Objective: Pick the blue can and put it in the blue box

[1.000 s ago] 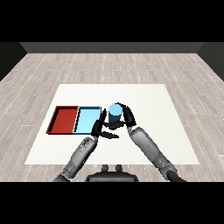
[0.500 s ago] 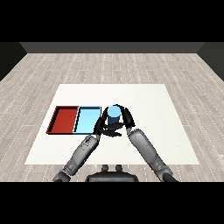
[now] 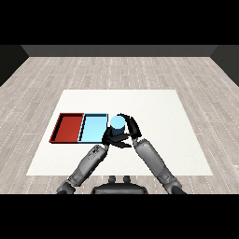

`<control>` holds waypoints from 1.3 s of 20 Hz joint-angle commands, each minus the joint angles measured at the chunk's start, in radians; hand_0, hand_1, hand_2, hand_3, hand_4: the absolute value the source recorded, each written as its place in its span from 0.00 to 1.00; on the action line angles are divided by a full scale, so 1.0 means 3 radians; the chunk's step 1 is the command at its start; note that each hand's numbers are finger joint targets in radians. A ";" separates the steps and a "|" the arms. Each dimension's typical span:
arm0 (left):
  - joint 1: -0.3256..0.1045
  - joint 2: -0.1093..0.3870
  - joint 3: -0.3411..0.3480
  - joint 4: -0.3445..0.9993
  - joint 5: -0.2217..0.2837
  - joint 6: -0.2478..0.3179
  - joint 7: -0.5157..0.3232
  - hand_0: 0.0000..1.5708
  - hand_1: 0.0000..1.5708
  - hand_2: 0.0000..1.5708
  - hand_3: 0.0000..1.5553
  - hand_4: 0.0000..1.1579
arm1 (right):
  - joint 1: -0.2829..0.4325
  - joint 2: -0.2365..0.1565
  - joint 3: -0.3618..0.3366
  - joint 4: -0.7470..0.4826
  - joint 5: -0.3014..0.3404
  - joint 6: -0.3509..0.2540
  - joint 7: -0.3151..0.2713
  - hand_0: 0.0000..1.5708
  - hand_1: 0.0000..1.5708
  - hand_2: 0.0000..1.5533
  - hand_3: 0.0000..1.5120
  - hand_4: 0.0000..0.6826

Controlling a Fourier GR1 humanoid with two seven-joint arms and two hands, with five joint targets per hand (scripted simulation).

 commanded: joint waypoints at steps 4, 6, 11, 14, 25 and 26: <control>-0.0106 -0.0010 -0.0054 0.0152 0.0031 0.0390 -0.0107 0.00 0.00 0.00 0.00 0.55 | -0.0158 0.0026 0.0124 0.0049 -0.0101 -0.0147 0.0093 0.98 0.98 0.94 0.92 0.83; -0.0130 -0.0010 -0.0179 0.0184 0.0459 0.0343 -0.0196 0.71 0.71 0.80 0.79 0.91 | -0.0124 0.0026 0.0200 0.0137 -0.0194 -0.0181 0.0008 1.00 1.00 0.94 0.91 0.84; -0.0160 -0.0010 -0.0173 0.0156 0.0220 0.0478 -0.0093 1.00 1.00 1.00 0.96 0.99 | -0.0100 0.0026 0.0239 0.0241 -0.0143 -0.0346 -0.0175 0.94 0.94 0.94 0.92 0.82; -0.0006 -0.0009 -0.0103 0.0095 0.0072 0.0523 -0.0205 1.00 1.00 1.00 0.95 0.99 | -0.0254 0.0026 -0.0069 0.0343 -0.0278 -0.0104 -0.0131 0.96 0.96 0.94 0.91 0.82; -0.0143 -0.0011 0.0007 0.0204 0.0146 0.0586 -0.0234 1.00 1.00 1.00 0.96 0.97 | 0.0031 0.0027 -0.0012 0.0069 -0.0318 0.0010 -0.0092 0.00 0.00 0.00 0.00 0.00; -0.0135 -0.0011 0.0043 0.0274 0.0146 0.0505 -0.0288 1.00 1.00 1.00 0.96 0.97 | 0.0032 0.0027 -0.0012 0.0069 -0.0317 0.0011 -0.0092 0.00 0.00 0.00 0.00 0.00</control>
